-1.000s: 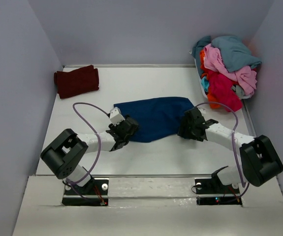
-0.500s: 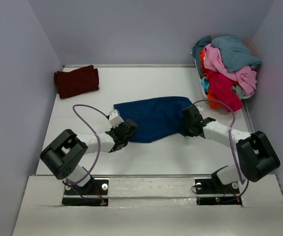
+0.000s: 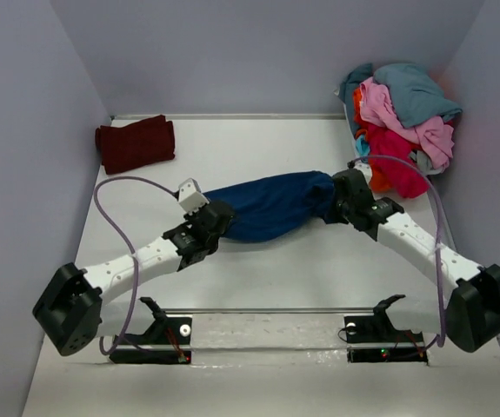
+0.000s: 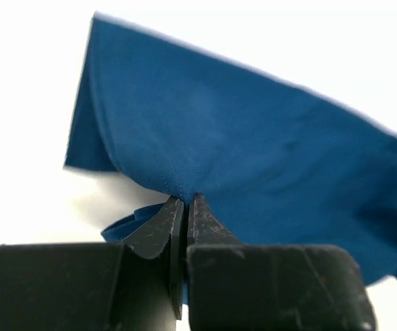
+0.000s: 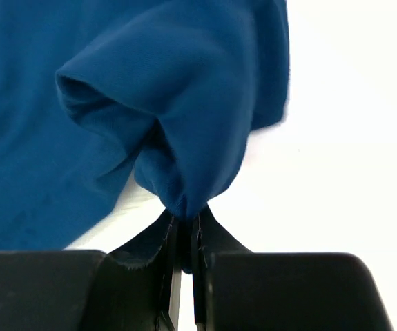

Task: Fold and stack the t-shirts
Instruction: Flatten out the tshirt

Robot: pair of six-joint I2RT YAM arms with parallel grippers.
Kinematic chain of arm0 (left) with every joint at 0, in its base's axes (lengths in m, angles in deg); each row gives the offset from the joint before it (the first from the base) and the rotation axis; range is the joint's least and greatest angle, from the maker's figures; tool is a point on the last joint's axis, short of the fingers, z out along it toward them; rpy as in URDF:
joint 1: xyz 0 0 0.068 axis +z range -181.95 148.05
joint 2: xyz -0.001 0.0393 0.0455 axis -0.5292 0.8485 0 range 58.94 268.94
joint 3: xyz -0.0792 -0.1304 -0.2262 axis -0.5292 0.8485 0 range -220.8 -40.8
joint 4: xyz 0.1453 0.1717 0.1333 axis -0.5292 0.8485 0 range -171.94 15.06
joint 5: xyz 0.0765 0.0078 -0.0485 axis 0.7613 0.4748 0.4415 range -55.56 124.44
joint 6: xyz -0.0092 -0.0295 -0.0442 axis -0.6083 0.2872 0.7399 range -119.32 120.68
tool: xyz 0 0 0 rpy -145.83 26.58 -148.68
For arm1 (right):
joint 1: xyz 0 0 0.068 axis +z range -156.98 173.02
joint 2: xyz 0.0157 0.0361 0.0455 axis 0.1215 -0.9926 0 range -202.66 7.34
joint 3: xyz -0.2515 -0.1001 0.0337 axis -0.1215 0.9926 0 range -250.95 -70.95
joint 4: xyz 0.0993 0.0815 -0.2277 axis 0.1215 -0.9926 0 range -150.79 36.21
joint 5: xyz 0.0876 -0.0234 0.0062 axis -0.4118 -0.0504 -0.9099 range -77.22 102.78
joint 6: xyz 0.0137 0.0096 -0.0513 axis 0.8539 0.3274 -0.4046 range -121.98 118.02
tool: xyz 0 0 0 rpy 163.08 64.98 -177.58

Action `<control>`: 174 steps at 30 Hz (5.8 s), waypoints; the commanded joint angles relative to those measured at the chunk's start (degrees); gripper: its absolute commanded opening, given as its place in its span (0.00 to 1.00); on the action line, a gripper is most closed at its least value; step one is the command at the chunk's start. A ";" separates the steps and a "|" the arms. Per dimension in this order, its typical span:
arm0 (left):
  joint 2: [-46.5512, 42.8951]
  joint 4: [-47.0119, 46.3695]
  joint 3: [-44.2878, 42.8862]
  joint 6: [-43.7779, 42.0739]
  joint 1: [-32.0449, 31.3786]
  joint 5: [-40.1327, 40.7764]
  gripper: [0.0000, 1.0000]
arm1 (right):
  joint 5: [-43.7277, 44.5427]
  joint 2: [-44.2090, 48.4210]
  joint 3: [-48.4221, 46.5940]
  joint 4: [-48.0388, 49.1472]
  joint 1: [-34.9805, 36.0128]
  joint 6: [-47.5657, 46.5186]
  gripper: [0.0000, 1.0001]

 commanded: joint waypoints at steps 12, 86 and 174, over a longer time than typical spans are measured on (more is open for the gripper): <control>-22.89 23.47 -17.18 -4.99 -0.21 21.22 0.06 | 12.41 22.73 -14.70 -15.61 0.99 -3.95 0.07; 34.48 -4.38 -45.30 -15.19 32.48 -5.03 0.06 | 5.03 -34.29 -44.66 1.08 -12.19 -11.07 0.07; 25.87 -6.67 -12.97 -3.32 23.96 -1.70 0.89 | 1.51 -21.64 -9.08 4.94 4.95 -4.66 0.66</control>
